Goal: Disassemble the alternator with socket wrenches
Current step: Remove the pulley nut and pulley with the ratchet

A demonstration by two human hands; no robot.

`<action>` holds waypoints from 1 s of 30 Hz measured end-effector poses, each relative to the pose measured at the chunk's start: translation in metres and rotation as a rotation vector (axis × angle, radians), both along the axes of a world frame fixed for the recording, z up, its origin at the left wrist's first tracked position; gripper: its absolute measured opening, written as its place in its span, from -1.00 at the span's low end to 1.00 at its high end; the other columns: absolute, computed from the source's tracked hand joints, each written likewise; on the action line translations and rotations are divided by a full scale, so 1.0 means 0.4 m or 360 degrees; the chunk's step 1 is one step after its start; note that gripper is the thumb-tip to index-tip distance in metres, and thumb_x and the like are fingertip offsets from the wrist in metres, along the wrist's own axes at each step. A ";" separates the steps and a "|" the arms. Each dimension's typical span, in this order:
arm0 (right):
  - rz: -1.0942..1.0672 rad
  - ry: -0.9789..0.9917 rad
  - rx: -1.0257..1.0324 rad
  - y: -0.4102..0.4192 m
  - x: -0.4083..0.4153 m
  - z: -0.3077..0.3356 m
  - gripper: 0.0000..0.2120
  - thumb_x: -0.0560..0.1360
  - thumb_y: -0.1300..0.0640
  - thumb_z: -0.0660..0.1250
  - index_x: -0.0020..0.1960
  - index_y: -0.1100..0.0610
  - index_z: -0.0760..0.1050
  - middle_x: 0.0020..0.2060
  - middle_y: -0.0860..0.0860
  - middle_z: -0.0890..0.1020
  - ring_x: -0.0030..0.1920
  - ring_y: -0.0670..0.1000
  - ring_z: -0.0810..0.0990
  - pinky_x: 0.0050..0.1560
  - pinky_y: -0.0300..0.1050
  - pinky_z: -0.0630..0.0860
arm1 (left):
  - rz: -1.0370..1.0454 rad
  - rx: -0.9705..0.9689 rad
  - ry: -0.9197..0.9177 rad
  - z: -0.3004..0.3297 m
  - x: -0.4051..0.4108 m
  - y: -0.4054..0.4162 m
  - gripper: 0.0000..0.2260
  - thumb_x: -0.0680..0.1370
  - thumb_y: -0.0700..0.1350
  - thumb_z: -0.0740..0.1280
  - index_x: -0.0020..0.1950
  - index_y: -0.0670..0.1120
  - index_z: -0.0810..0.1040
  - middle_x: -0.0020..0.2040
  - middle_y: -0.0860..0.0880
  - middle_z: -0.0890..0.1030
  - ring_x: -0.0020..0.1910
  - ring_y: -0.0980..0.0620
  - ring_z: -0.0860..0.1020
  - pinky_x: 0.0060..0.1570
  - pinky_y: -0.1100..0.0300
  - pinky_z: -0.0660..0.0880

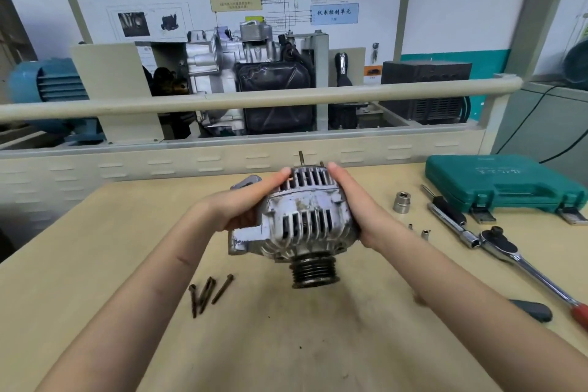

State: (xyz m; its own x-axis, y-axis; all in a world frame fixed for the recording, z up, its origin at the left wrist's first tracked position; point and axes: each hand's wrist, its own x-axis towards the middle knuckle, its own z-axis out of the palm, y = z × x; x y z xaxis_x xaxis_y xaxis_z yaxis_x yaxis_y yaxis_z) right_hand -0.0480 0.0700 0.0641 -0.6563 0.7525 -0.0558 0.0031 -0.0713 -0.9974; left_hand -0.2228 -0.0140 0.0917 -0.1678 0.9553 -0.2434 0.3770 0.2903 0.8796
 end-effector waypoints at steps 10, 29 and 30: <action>0.0126 -0.0331 -0.0062 0.146 -0.109 0.025 -0.53 0.43 -0.32 0.15 -0.01 0.04 0.58 -0.12 0.07 0.69 -0.15 0.04 0.66 -0.03 -0.08 0.55 | 0.0054 -0.0173 -0.0303 -0.009 -0.098 0.116 -0.46 0.30 0.38 0.25 -0.02 0.01 0.67 0.02 -0.16 0.66 0.00 -0.17 0.62 0.02 0.04 0.55; 0.0273 -0.1163 0.0431 0.185 -0.095 0.036 -0.36 0.31 -0.47 0.06 0.03 -0.02 0.57 -0.11 0.03 0.69 -0.09 0.08 0.65 -0.05 -0.03 0.52 | 0.0053 -0.0064 -0.0849 -0.194 -0.048 0.105 -0.44 0.42 0.42 0.10 0.07 0.06 0.63 0.08 -0.19 0.63 0.07 -0.20 0.59 0.02 -0.03 0.54; 0.0277 -0.1112 0.0431 0.177 -0.089 0.037 -0.37 0.35 -0.44 0.08 0.03 0.02 0.59 -0.13 0.04 0.70 -0.12 0.08 0.66 -0.07 -0.07 0.54 | 0.0046 -0.0013 -0.0817 -0.199 -0.037 0.103 -0.46 0.44 0.42 0.06 0.05 0.10 0.64 0.07 -0.17 0.64 0.06 -0.18 0.60 0.01 -0.02 0.55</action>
State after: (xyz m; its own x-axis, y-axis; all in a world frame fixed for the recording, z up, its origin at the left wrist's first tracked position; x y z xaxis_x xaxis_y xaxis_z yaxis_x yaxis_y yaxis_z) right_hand -0.0835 0.1407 0.0788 -0.6463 0.6883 -0.3293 0.6279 0.2345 -0.7421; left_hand -0.2375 0.0273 0.0123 -0.0513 0.9497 -0.3088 -0.1112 0.3018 0.9468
